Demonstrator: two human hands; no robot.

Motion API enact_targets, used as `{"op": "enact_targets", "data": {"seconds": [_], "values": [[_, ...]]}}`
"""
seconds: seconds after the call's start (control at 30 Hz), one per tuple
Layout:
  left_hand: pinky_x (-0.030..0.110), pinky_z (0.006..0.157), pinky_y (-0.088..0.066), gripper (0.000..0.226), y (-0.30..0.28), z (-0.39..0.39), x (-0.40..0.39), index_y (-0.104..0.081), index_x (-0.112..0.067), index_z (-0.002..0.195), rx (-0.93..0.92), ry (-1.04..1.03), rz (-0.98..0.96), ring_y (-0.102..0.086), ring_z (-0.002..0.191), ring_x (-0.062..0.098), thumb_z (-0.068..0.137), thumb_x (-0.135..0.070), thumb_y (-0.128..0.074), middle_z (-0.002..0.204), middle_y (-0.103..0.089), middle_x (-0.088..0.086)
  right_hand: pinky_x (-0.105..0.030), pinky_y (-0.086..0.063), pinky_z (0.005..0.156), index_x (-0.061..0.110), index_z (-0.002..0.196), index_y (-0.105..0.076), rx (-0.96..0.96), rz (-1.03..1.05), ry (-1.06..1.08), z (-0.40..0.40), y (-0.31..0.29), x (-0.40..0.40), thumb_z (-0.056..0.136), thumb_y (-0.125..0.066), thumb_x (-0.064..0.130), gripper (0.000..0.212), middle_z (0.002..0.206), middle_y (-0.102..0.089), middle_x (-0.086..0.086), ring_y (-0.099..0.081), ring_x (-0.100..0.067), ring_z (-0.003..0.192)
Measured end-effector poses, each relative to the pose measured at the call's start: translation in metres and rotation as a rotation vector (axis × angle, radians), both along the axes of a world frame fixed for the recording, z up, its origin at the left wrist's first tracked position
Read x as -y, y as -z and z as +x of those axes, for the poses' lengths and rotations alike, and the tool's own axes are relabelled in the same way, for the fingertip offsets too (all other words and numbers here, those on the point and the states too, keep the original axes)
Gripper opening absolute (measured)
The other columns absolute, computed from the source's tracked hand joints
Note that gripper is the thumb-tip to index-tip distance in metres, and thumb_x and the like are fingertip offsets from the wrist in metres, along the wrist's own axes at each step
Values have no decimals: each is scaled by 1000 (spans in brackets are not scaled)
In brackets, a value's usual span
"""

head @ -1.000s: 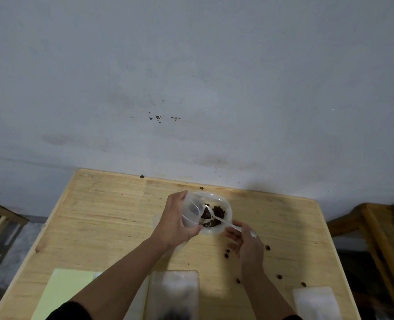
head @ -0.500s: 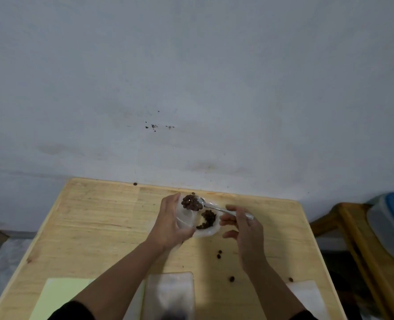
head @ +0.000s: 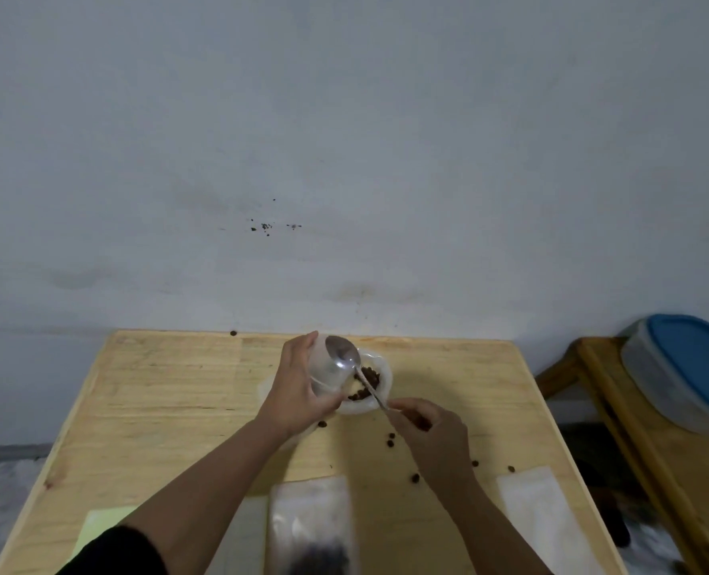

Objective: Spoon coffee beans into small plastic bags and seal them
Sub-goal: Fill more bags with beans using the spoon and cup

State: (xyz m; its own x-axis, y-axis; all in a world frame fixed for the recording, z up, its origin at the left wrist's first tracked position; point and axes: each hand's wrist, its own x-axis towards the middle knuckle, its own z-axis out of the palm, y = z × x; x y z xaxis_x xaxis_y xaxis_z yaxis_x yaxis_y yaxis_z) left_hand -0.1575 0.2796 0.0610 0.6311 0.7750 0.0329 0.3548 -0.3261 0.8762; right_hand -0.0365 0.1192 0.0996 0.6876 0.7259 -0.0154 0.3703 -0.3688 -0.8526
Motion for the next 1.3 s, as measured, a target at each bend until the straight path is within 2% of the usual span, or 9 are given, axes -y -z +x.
{"op": "enact_targets", "data": {"seconds": [0.17, 0.27, 0.37, 0.47, 0.9, 1.03, 1.1, 1.2, 1.3], "values": [[12, 98, -25, 97, -3, -1, 3, -22, -12, 145, 11, 1, 38, -27, 119, 0, 70, -32, -81, 141, -27, 2, -15, -45, 51, 16, 98, -71, -408, 149, 261, 6, 12, 14, 82, -67, 7, 19, 60, -64, 5, -51, -4, 52], [12, 99, -23, 98, -4, 0, 7, -22, -12, 145, 10, -25, 41, -26, 118, -1, 69, -29, -82, 140, -27, 2, -16, -50, 62, 17, 99, -71, -446, 127, 403, 22, 30, 21, 82, -69, 10, 19, 81, -71, 2, -61, -7, 69], [10, 99, -22, 99, -3, 2, 12, -23, -13, 144, 2, -60, 55, -27, 118, -1, 67, -31, -82, 137, -28, -1, -29, -53, 77, 12, 100, -72, -434, 32, 496, 40, 50, 24, 81, -69, 10, 20, 88, -72, 0, -66, -16, 83], [-5, 93, -16, 100, 1, 4, 18, -24, -13, 144, -18, -98, 67, -27, 118, -2, 66, -30, -83, 132, -27, -5, -30, -49, 81, 12, 101, -73, -354, -113, 517, 52, 65, 24, 81, -68, 14, 20, 89, -70, -1, -62, -17, 85], [-7, 94, -14, 102, -2, 17, 47, -25, -10, 143, -48, -238, 100, -28, 123, 2, 62, -26, -86, 132, -28, -4, -24, -30, 67, 10, 89, -72, -86, -327, 337, 68, 80, 24, 83, -67, 18, 12, 84, -70, -7, -57, -19, 76], [-6, 94, -14, 104, -13, 22, 60, -22, -12, 144, -16, -218, 80, -28, 122, 1, 63, -27, -85, 132, -26, -6, -28, -43, 68, 11, 86, -73, -59, -188, 241, 69, 50, 13, 86, -62, 23, 16, 74, -69, -6, -61, -23, 71], [-7, 93, -16, 102, -21, 25, 67, -23, -13, 143, 5, -190, 92, -27, 118, -3, 63, -25, -85, 131, -27, -5, -31, -54, 66, 14, 87, -73, -188, 9, 97, 66, 19, 2, 86, -64, 23, 12, 76, -71, -6, -65, -20, 69], [-6, 93, -17, 104, -35, 32, 76, -23, -15, 142, 43, -150, 121, -28, 114, -10, 60, -31, -84, 130, -29, -3, -16, -51, 66, 25, 90, -72, -384, 151, -162, 58, -27, -12, 82, -69, 24, 8, 82, -73, 6, -65, 0, 71], [-5, 92, -20, 109, -52, 36, 84, -20, -18, 144, 76, -109, 119, -24, 116, -21, 57, -48, -79, 131, -27, -8, -15, -50, 69, 23, 91, -74, -327, 115, -275, 50, -59, -17, 78, -73, 26, 13, 82, -73, 7, -65, -2, 73]]}}
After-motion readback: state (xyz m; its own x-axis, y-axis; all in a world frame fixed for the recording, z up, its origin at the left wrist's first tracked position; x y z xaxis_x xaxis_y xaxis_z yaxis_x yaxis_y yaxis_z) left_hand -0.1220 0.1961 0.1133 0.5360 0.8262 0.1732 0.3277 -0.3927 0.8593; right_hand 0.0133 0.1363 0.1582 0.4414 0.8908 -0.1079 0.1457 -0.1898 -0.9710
